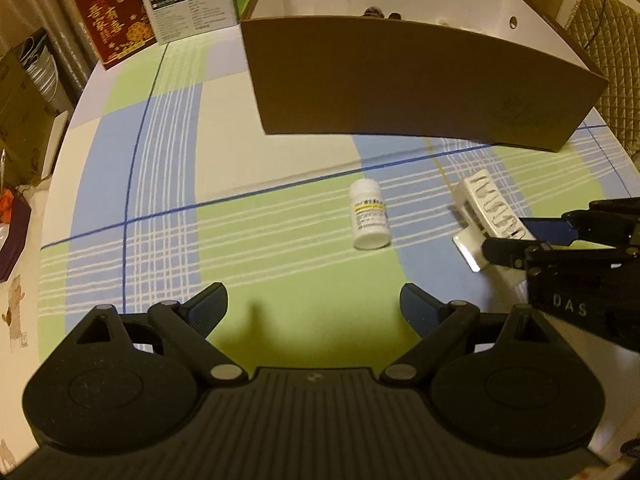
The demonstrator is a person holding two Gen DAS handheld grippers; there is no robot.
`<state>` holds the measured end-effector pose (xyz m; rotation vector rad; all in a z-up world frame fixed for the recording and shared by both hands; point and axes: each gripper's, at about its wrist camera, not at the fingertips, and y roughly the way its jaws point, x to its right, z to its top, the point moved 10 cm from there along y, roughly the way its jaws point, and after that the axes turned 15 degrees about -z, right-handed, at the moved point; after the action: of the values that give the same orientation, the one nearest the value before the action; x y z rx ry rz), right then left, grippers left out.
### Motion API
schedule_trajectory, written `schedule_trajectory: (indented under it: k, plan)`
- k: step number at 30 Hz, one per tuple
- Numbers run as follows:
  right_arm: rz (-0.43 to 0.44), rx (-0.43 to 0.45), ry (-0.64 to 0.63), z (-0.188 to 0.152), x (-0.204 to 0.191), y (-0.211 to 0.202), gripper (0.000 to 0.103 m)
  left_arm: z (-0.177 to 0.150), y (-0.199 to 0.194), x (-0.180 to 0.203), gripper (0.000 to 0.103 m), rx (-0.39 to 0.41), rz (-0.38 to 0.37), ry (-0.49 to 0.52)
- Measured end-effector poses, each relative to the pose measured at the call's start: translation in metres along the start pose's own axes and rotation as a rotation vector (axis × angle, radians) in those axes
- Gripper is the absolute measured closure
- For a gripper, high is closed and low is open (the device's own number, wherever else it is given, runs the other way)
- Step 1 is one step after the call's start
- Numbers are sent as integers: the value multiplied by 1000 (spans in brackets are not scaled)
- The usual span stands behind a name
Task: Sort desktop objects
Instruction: 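Grasp the white zigzag holder with the right tool while the left tool grasps the white pill bottle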
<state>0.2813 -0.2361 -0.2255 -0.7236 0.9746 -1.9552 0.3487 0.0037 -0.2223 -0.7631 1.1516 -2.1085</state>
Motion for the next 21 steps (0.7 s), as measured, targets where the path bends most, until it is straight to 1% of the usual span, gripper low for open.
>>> schedule_trajectory:
  k: [9, 12, 15, 16, 17, 21]
  plan:
    - [-128, -29, 159, 0, 80, 11, 78, 23, 12, 11, 13, 12, -28, 46]
    - [-156, -37, 211, -4, 104, 9, 78, 31, 19, 16, 15, 20, -43, 73]
    - [-174, -43, 243, -8, 122, 8, 78, 37, 28, 22, 19, 26, -64, 93]
    - [-179, -46, 254, -10, 127, 7, 78, 39, 31, 23, 23, 25, -70, 100]
    - [-180, -48, 262, -11, 130, 8, 78, 41, 34, 24, 26, 24, -76, 109]
    - [-182, -53, 283, -14, 140, 5, 78, 45, 48, 26, 31, 15, -89, 130]
